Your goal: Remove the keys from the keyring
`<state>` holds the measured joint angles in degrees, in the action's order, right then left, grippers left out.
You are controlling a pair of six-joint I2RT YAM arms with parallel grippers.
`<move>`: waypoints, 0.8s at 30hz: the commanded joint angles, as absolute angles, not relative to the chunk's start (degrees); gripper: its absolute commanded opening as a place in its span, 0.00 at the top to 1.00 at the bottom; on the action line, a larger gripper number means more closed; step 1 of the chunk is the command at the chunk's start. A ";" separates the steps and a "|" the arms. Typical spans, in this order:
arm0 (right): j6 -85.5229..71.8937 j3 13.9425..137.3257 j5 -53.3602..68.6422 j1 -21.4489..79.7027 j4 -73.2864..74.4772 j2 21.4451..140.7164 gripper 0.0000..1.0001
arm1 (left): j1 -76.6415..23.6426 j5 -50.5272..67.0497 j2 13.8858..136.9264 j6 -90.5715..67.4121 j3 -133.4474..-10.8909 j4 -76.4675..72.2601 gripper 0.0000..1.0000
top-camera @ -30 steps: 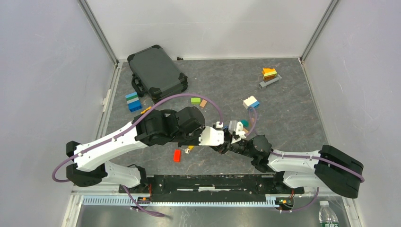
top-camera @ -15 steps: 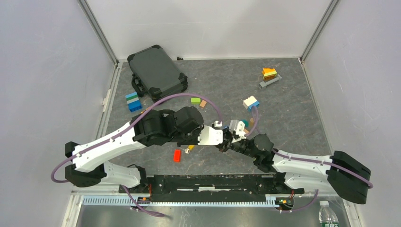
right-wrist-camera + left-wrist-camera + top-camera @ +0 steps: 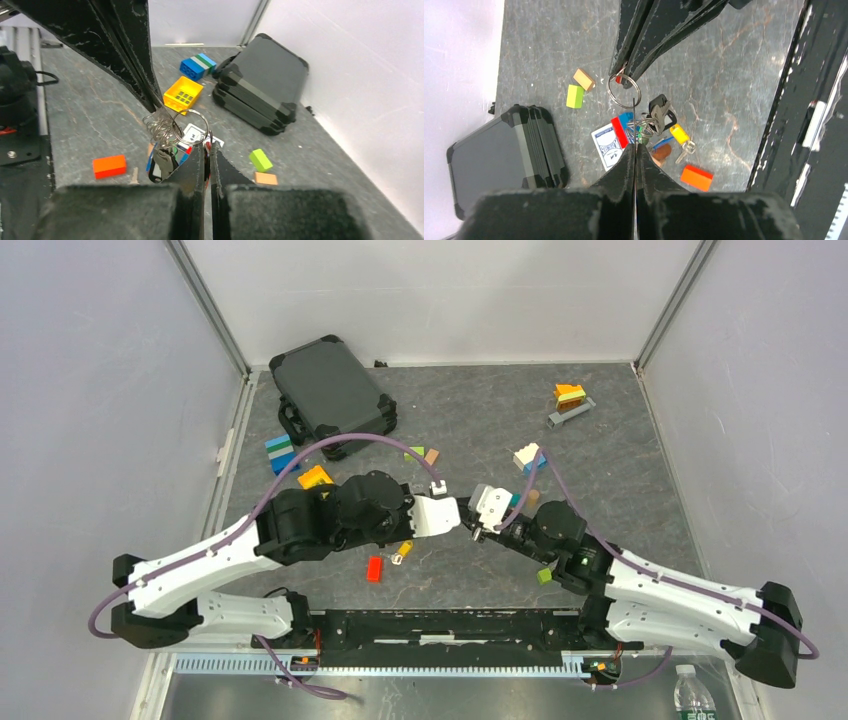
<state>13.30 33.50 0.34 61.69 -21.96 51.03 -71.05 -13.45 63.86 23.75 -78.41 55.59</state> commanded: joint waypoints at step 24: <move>46.63 60.48 -4.66 60.46 2.96 45.89 1.00 | -71.47 -5.68 46.72 9.22 -54.04 18.55 0.25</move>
